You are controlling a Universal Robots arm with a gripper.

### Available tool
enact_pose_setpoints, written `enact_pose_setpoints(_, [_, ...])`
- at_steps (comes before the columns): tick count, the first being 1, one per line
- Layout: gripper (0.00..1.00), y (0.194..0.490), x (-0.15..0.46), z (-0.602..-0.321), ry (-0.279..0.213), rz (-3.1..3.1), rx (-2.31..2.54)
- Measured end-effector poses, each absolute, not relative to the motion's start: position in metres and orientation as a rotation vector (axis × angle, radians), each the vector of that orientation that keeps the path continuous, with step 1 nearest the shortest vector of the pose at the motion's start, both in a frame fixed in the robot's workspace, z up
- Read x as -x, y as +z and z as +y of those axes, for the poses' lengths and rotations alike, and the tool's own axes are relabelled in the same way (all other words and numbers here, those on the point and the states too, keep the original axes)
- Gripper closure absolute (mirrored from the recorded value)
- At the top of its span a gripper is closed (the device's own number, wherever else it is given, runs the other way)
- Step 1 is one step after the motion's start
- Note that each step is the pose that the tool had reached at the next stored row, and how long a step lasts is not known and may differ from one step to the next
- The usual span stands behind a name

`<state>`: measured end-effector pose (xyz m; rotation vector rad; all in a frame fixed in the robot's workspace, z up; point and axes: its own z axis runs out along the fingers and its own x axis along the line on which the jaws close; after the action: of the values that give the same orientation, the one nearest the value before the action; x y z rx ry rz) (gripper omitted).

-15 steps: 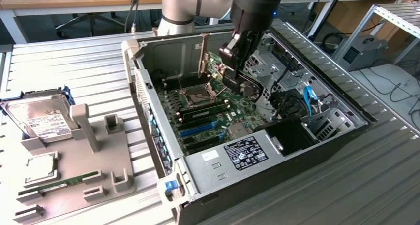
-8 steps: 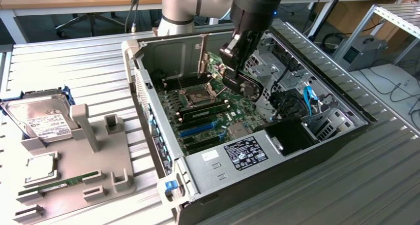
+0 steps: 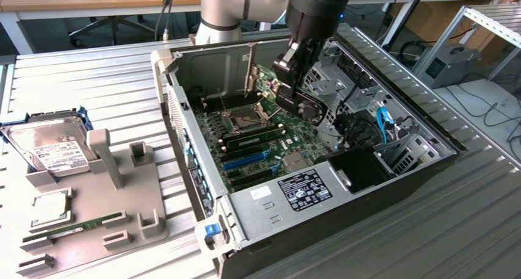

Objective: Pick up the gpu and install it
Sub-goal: 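Insert the gpu into the slot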

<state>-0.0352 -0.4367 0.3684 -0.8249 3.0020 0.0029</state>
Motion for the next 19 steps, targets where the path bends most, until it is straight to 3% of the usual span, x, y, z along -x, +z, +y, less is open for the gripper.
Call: enact_pose_setpoints(19, [0.74,0.3684,0.0352,-0.4367,0.004,2.976,0.915])
